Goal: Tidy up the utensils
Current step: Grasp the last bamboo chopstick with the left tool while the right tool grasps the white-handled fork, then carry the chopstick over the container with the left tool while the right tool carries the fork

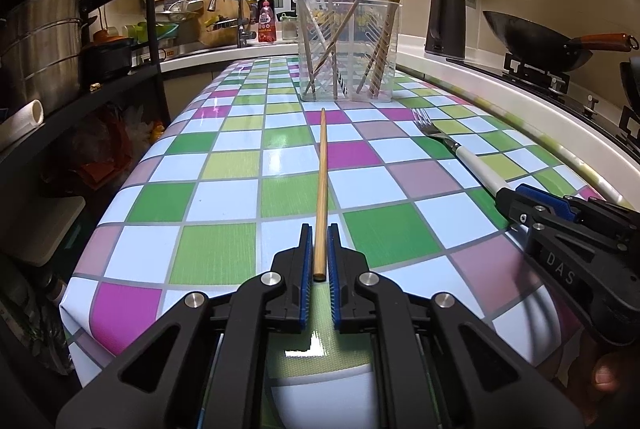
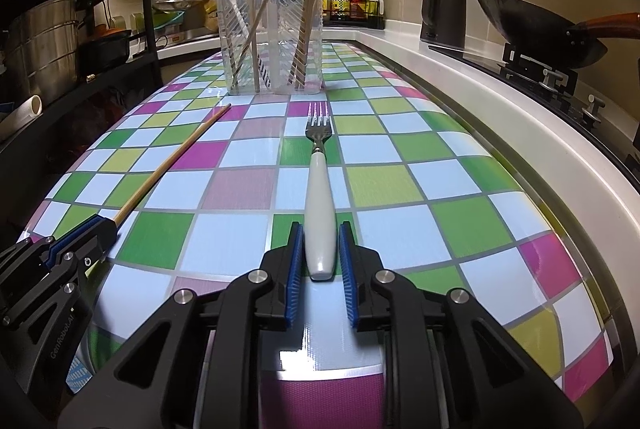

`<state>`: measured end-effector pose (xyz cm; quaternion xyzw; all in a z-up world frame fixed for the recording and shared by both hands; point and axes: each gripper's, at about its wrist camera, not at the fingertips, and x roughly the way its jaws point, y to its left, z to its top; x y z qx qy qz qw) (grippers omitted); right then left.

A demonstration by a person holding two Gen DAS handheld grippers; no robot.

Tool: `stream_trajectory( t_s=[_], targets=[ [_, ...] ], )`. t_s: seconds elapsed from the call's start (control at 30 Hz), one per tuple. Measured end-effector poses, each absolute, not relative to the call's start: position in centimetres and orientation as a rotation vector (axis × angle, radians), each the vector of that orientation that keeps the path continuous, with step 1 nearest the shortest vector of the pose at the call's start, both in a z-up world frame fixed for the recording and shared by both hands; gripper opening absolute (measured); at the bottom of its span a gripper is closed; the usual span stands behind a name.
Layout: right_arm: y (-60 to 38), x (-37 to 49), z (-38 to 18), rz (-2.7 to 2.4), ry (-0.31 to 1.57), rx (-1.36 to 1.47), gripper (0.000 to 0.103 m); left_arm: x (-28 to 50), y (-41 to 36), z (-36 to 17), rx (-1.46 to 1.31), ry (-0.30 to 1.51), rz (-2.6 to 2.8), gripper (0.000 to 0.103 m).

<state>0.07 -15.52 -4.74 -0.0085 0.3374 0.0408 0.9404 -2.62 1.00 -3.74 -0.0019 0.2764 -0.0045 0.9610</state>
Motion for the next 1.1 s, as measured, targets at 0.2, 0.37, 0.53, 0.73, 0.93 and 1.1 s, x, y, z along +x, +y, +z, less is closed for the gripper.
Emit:
stream_trajectory(
  t_s=[0.2,0.37,0.53,0.73,0.93,1.1],
  targets=[
    [-15.5,0.1,-4.7,0.086,0.690,-0.015,0.017,-2.6,1.0,-3.8,-0.010,0.564,-0.014,0.006],
    [-15.6,0.1,-4.1,0.083,0.691,-0.019,0.017,-2.7,1.1,-3.5,-0.022,0.564,-0.007,0.006],
    [-15.7,-0.4,-2.7,0.080,0.658,-0.024,0.017,-3.1,1.5,-2.5,-0.022,0.542,-0.003,0.006],
    [-15.7,-0.9,-1.3,0.076,0.627,-0.044,0.017,-3.8,1.4,-1.3,-0.014,0.507,-0.009,0.006],
    [-15.6,-1.3,0.5,0.072,0.580,-0.076,0.017,-4.7,1.5,0.4,-0.012,0.461,-0.018,0.006],
    [-15.5,-1.5,2.0,0.065,0.541,-0.108,0.016,-4.9,1.9,1.8,-0.024,0.440,-0.023,0.006]
  ],
)
